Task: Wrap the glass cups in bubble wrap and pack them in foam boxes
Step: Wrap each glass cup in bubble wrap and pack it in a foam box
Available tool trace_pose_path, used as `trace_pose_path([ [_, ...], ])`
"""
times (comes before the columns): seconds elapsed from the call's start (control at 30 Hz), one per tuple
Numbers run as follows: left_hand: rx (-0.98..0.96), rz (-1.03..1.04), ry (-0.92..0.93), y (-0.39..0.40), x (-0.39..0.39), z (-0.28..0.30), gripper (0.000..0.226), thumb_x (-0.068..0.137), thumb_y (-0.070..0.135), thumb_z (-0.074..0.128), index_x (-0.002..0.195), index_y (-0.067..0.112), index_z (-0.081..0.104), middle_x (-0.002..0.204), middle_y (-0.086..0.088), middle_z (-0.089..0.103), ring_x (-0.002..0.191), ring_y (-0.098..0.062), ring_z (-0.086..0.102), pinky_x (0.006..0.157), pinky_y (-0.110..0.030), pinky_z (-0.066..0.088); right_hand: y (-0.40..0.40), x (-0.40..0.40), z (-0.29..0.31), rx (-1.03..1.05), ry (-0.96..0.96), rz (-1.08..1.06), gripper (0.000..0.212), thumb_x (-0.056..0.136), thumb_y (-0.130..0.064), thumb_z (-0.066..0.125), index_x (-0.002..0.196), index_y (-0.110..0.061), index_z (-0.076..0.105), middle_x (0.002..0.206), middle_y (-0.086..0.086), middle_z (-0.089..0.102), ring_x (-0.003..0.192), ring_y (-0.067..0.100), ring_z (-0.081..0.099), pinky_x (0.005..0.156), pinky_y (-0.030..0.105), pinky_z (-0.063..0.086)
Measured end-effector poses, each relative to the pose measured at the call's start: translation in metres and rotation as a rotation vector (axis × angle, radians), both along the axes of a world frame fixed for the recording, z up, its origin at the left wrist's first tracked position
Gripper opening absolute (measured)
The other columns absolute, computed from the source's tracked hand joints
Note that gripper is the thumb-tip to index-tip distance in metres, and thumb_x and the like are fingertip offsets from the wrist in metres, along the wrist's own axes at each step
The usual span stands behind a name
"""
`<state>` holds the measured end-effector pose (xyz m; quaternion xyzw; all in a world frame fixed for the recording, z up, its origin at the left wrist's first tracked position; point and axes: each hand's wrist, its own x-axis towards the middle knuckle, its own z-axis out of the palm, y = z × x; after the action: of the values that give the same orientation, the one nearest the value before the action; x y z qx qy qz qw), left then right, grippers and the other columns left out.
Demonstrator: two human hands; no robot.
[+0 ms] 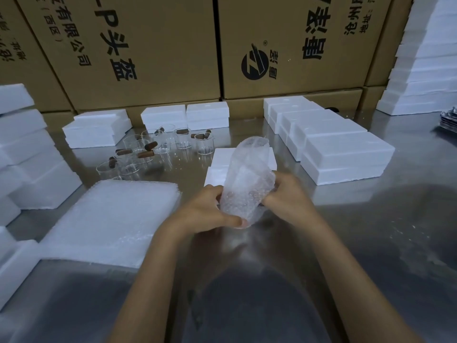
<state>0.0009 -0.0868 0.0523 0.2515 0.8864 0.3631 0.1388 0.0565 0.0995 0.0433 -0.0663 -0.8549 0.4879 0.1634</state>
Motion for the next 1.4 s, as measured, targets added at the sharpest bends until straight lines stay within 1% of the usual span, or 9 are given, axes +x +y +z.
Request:
trace_pose_path([
  [0.2, 0.218, 0.039, -0.025, 0.003, 0.004, 0.004, 0.055, 0.072, 0.033, 0.090, 0.117, 0.031, 0.059, 0.103, 0.006, 0.063, 0.069, 0.006, 0.057, 0.059, -0.011, 0.047, 0.003, -0.001, 0.001, 0.019, -0.042, -0.033, 0.017, 0.070, -0.016, 0.072, 0.086, -0.019, 0.068, 0.081, -0.001, 0.072, 0.085, 0.025, 0.070, 0.077, 0.050, 0.060],
  [0.43, 0.370, 0.149, -0.078, 0.008, 0.004, -0.001, 0.025, 0.078, 0.012, 0.084, 0.098, 0.022, 0.074, 0.095, 0.006, 0.077, 0.092, -0.015, 0.071, 0.072, -0.017, 0.055, -0.003, -0.002, 0.000, -0.035, -0.008, 0.045, 0.025, 0.059, -0.034, 0.069, 0.076, -0.014, 0.067, 0.070, 0.007, 0.064, 0.069, 0.017, 0.058, 0.077, 0.054, 0.057],
  [0.6, 0.388, 0.285, -0.060, 0.015, 0.004, -0.007, 0.028, 0.071, 0.033, 0.073, 0.090, 0.013, 0.074, 0.103, -0.008, 0.070, 0.099, -0.030, 0.069, 0.093, -0.054, 0.054, 0.004, -0.003, 0.005, -0.327, -0.005, 0.004, 0.019, 0.078, -0.033, 0.072, 0.096, -0.033, 0.071, 0.069, -0.014, 0.072, 0.069, 0.003, 0.069, 0.074, 0.027, 0.054],
  [0.7, 0.374, 0.313, -0.012, 0.019, 0.007, -0.008, 0.029, 0.065, 0.036, 0.069, 0.085, 0.015, 0.073, 0.099, -0.006, 0.069, 0.093, -0.028, 0.069, 0.087, -0.052, 0.056, 0.007, -0.002, 0.007, -0.401, 0.044, 0.018, 0.017, 0.091, -0.028, 0.065, 0.105, -0.038, 0.070, 0.073, -0.023, 0.072, 0.070, -0.008, 0.066, 0.065, 0.008, 0.051],
  [0.8, 0.332, 0.290, 0.002, 0.024, 0.009, -0.007, 0.037, 0.056, 0.034, 0.070, 0.091, 0.021, 0.071, 0.101, -0.004, 0.072, 0.090, -0.019, 0.069, 0.076, -0.035, 0.056, 0.001, 0.003, 0.012, -0.420, 0.040, 0.099, 0.025, 0.093, -0.023, 0.058, 0.084, -0.030, 0.080, 0.081, -0.017, 0.074, 0.076, -0.006, 0.068, 0.070, 0.012, 0.053],
  [1.0, 0.403, 0.279, -0.163, 0.023, 0.012, -0.003, 0.061, 0.056, 0.016, 0.075, 0.114, 0.002, 0.060, 0.102, -0.018, 0.068, 0.087, -0.027, 0.064, 0.077, -0.043, 0.055, -0.014, -0.002, -0.005, 0.135, 0.090, 0.130, 0.023, 0.087, -0.013, 0.066, 0.077, -0.033, 0.072, 0.095, -0.005, 0.063, 0.100, 0.008, 0.050, 0.085, 0.010, 0.037],
  [1.17, 0.436, 0.281, -0.341, 0.004, 0.007, 0.009, 0.026, 0.084, 0.006, 0.072, 0.109, 0.010, 0.067, 0.082, -0.001, 0.057, 0.065, -0.014, 0.049, 0.054, -0.026, 0.035, -0.011, -0.005, -0.016, 0.450, 0.119, 0.108, 0.033, 0.088, -0.018, 0.059, 0.058, -0.030, 0.049, 0.090, -0.005, 0.052, 0.094, 0.016, 0.041, 0.080, 0.029, 0.041],
  [1.27, 0.470, 0.254, -0.186, 0.001, 0.008, 0.015, 0.018, 0.084, 0.004, 0.072, 0.099, 0.013, 0.069, 0.081, 0.005, 0.059, 0.068, -0.012, 0.051, 0.056, -0.021, 0.038, -0.014, -0.005, -0.016, 0.517, 0.124, 0.115, 0.046, 0.090, -0.021, 0.055, 0.052, -0.036, 0.034, 0.089, -0.004, 0.051, 0.093, 0.019, 0.041, 0.077, 0.033, 0.041],
  [1.4, 0.365, 0.203, 0.057, 0.009, 0.009, 0.007, 0.013, 0.080, -0.001, 0.072, 0.082, 0.012, 0.071, 0.078, 0.008, 0.064, 0.060, -0.015, 0.045, 0.060, -0.023, 0.039, -0.013, -0.003, -0.013, 0.427, 0.131, 0.090, 0.022, 0.086, -0.020, 0.061, 0.065, -0.023, 0.061, 0.090, -0.009, 0.059, 0.095, 0.014, 0.046, 0.079, 0.032, 0.045],
])
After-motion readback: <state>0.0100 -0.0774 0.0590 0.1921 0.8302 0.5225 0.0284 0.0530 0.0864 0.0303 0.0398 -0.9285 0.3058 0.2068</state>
